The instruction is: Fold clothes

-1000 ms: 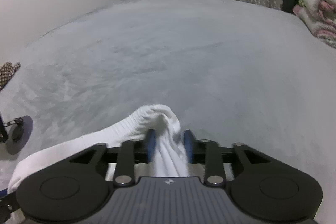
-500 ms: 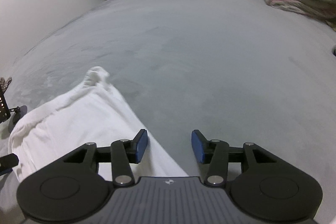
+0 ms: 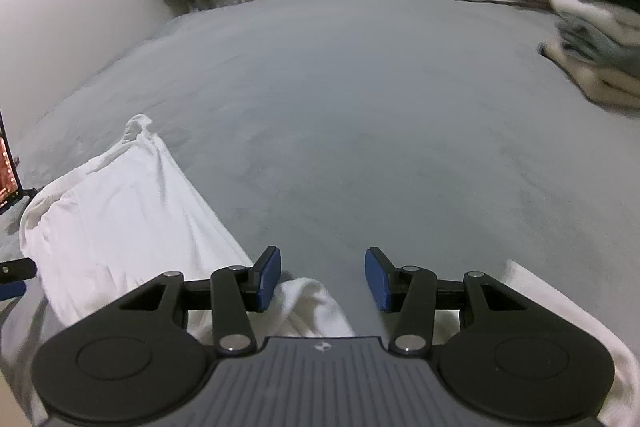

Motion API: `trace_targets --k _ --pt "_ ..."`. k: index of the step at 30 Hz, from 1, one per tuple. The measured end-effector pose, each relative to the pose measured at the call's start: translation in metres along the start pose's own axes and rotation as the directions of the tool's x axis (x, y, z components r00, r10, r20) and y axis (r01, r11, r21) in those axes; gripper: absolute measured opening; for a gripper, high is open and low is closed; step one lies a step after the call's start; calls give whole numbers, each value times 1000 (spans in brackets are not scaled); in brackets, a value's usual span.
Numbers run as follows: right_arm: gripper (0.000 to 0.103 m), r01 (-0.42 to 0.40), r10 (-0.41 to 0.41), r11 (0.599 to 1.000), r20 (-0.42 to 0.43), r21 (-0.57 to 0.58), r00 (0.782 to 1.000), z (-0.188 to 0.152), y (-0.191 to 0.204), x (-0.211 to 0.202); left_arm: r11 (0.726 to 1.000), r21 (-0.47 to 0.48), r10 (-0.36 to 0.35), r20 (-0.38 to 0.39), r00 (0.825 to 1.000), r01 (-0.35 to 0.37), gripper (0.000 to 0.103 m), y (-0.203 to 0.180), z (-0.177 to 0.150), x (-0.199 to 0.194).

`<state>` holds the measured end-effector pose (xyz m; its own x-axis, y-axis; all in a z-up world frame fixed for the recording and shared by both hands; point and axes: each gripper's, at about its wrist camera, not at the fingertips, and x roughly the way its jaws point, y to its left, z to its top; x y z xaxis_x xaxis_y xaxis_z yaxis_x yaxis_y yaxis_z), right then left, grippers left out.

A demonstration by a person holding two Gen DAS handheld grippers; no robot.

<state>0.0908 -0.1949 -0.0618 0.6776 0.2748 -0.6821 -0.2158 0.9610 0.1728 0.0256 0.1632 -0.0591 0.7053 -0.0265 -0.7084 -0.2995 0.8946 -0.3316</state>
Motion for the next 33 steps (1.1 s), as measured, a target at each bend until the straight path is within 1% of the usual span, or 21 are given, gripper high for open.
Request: trace_targets --k 3,6,11,15,21,26,30,33 --pt "47 8 -8 999 20 38 1000 -11 -23 -19 999 30 -17 -19 1000 18 75 -15 -9 -2" --pt "47 19 -22 997 39 74 999 -20 -44 -35 997 56 -48 -41 998 50 75 -31 -17 -3" --pt "47 10 -17 992 50 129 999 -29 -70 -51 989 98 -101 -76 992 108 75 -62 -30 -7" --pt "47 9 -17 990 55 139 998 -31 -72 -56 981 133 -129 -97 987 141 75 -83 -42 -11" --pt "47 11 -21 990 71 139 997 -38 -66 -67 966 203 -138 -111 984 158 75 -108 -49 -15" --pt "47 31 -41 993 83 115 996 -50 -66 -82 936 303 -158 -98 982 181 79 -137 -51 -19" --pt "47 59 -65 995 75 79 995 -58 -71 -94 889 410 -188 -80 979 204 82 -166 -54 -15" --pt "47 61 -68 994 74 86 995 -61 -79 -104 853 465 -214 -102 971 237 83 -188 -64 -12"
